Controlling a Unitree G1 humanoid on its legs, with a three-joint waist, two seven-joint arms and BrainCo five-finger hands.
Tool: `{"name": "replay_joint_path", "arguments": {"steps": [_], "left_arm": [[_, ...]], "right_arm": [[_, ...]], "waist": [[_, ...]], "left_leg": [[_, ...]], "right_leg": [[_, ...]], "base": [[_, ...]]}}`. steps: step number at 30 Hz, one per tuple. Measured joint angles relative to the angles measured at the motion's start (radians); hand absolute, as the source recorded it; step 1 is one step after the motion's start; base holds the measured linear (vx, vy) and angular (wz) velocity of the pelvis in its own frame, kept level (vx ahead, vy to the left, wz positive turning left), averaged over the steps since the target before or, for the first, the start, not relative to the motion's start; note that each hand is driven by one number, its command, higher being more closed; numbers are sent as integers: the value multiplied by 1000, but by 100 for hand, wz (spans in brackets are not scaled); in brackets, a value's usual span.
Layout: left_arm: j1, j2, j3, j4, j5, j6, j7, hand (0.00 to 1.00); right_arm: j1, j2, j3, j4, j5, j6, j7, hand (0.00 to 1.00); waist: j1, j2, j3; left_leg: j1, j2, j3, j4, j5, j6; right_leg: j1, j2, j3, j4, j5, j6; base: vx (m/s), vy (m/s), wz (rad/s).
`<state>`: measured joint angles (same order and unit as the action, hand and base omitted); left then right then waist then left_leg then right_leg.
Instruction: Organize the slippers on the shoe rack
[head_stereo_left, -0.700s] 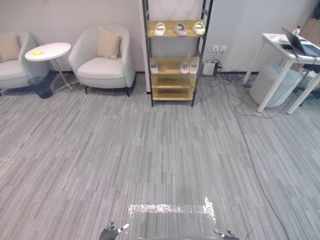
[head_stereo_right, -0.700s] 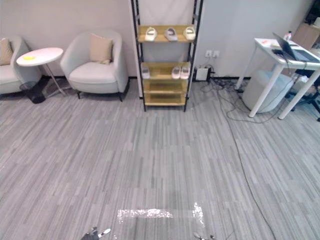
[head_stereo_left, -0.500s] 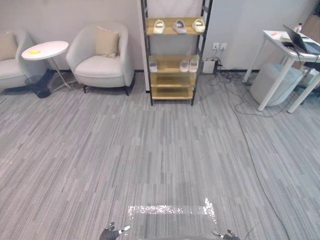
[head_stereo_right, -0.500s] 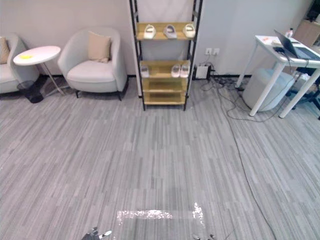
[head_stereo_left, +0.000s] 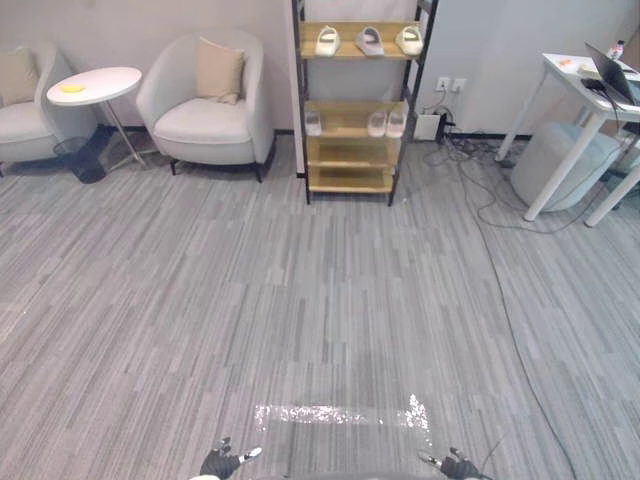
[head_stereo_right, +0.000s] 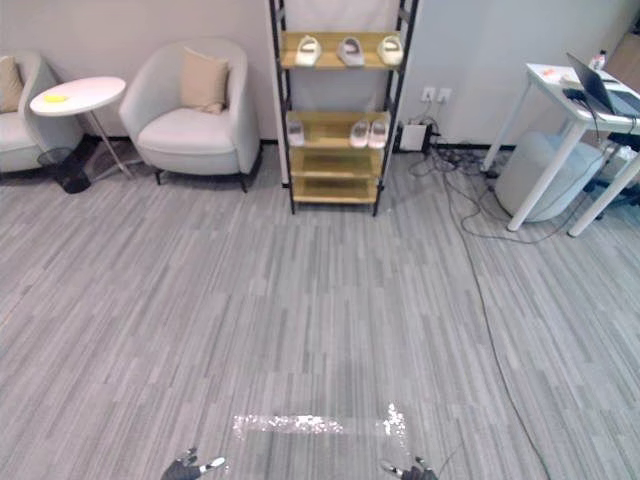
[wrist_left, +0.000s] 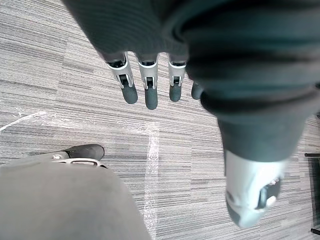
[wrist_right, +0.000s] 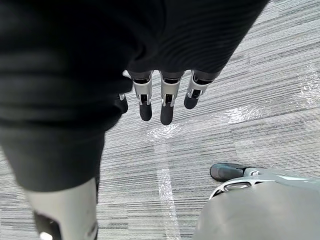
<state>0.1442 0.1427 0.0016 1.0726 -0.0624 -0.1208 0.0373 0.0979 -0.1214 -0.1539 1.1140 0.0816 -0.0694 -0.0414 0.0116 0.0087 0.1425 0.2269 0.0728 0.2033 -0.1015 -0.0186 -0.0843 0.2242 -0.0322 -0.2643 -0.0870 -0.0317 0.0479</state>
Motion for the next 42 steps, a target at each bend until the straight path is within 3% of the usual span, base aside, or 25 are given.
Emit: {"name": "replay_joint_path", "arguments": {"steps": [6,7,8,10,12,14,15,16,19,21,22,23,24,25,26,28,29,30,32,35,37,39,40,41,42], "left_arm": [[-7,2,1,0,-1,0,0,0],[-15,7,2,0,-3,1,0,0],[-20,12,4,-1,-5,1,1,0],[-29,10,11,-1,-11,1,1,0],[-34,15,11,-5,-13,2,2,0],[-34,-1,13,-22,-18,2,4,0],[-34,-3,14,-22,-19,1,5,0],[-36,-3,21,-22,-19,1,5,0],[-36,-9,21,-37,-19,0,9,0],[-35,-12,21,-46,-21,0,18,0],[-32,-19,21,-48,-21,0,20,0],[-24,-20,23,-47,-26,0,20,0],[-21,-10,24,-47,-42,0,19,0],[-16,11,25,-46,-45,1,20,0],[-21,19,27,-42,-47,1,20,0],[-23,30,26,-37,-47,3,20,0],[-22,34,18,-38,-47,5,20,0],[-23,33,17,-38,-48,5,21,0],[-23,28,7,-39,-49,2,21,0],[-34,14,11,-39,-57,3,21,0],[-39,1,12,-41,-57,2,21,0],[-33,2,23,-42,-56,-1,22,0],[-31,5,29,-42,-55,-1,23,0],[-28,-5,52,-32,-55,1,26,0],[-29,-30,56,-26,-55,0,26,0]], "right_arm": [[-1,0,1,-1,1,-1,0,0],[-7,3,2,0,4,-1,0,0],[-12,4,9,1,6,-1,0,0],[-21,-1,14,0,8,-1,0,0],[-19,-3,21,0,9,-2,-3,0],[-18,-24,30,0,25,-2,-7,0],[-16,-31,41,0,39,-2,-10,0],[-16,-31,41,0,40,-1,-14,0],[-27,-30,40,0,47,-1,-18,0],[-42,-29,39,-1,48,-1,-19,0],[-46,-32,39,-3,48,-2,-19,0],[-49,-33,40,-3,48,-2,-19,0],[-51,-24,40,-3,47,-2,-19,0],[-41,4,40,-1,47,-1,-19,0],[-42,23,39,-1,43,-3,-15,0],[-64,52,38,-10,38,-4,-3,0],[-65,54,40,-13,35,-5,2,0],[-66,54,41,-18,34,-5,5,0],[-69,54,46,-24,26,-5,8,0],[-102,42,48,-33,6,-16,15,0],[-119,32,49,-36,4,-19,18,0],[-119,37,50,-35,0,-18,20,0],[-113,40,51,-35,0,-18,22,0],[-113,34,49,-38,8,-20,25,0],[-125,26,51,-33,0,-18,24,0]], "waist": [[0,-3,4],[0,-5,10],[0,-11,19],[3,3,37],[5,4,38],[23,35,56],[25,34,62],[27,35,61],[37,25,63],[51,20,64],[53,27,61],[56,35,57],[62,20,46],[71,-24,27],[74,-44,17],[70,-60,31],[64,-56,33],[61,-56,35],[59,-47,34],[42,-18,51],[36,5,65],[34,-7,63],[32,-19,57],[21,-17,52],[23,17,44]], "left_leg": [[-15,8,10,3,-4,-3],[-36,15,13,58,-34,-7],[-80,30,13,158,-85,-9],[-158,80,26,359,-174,-19],[-261,127,51,599,-186,-11],[-334,190,56,832,-156,24],[-385,198,45,927,-132,37],[-408,179,25,948,-167,39],[-461,77,16,748,-209,40],[-487,-20,-36,478,-140,17],[-490,-35,-68,389,-109,12],[-501,-34,-92,374,-70,39],[-512,-48,-95,429,-37,65],[-516,-70,-75,463,-79,81],[-504,-76,-60,464,-107,86],[-387,-93,-50,427,-142,102],[-333,-101,-49,413,-155,113],[-255,-109,-54,384,-172,120],[-121,-109,-67,296,-177,123],[-24,-71,-74,223,-178,121],[7,-36,-78,216,-181,119],[43,-36,-86,211,-207,82],[65,-44,-108,213,-240,71],[102,-34,-143,224,-308,49],[105,-6,-155,247,-318,43]], "right_leg": [[-12,10,7,-4,-2,-3],[-14,10,12,0,-7,-9],[-16,13,16,1,-12,-10],[-15,34,25,14,-37,-20],[-13,41,41,26,-58,-31],[18,61,76,41,-78,-44],[33,60,91,47,-92,-52],[41,48,106,58,-103,-56],[36,-14,139,70,-128,-48],[22,-59,161,75,-156,-19],[19,-61,170,80,-173,-6],[23,-55,182,91,-198,12],[25,-69,192,128,-241,17],[8,-96,200,201,-272,27],[-52,-114,211,335,-282,37],[-195,-141,232,761,-209,101],[-231,-156,224,904,-197,113],[-259,-177,173,1029,-205,84],[-302,-199,65,1074,-252,10],[-425,-152,-6,849,-286,-10],[-465,-88,27,596,-219,-3],[-468,-48,121,312,-32,7],[-469,-50,143,285,24,7],[-477,-41,163,352,106,-24],[-485,-22,137,399,58,-23]], "base": [[4,-9,-3],[38,-24,-11],[53,-40,-14],[31,-36,-12],[24,-25,-17],[111,-5,-38],[148,30,-31],[178,51,-26],[252,103,-36],[290,161,-47],[319,217,-43],[423,254,-42],[464,238,-39],[518,164,-37],[524,157,-42],[509,182,-20],[510,149,19],[522,127,18],[495,63,15],[536,-20,9],[388,-83,11],[385,-124,28],[494,-242,54],[580,-267,45],[564,-276,52]]}}
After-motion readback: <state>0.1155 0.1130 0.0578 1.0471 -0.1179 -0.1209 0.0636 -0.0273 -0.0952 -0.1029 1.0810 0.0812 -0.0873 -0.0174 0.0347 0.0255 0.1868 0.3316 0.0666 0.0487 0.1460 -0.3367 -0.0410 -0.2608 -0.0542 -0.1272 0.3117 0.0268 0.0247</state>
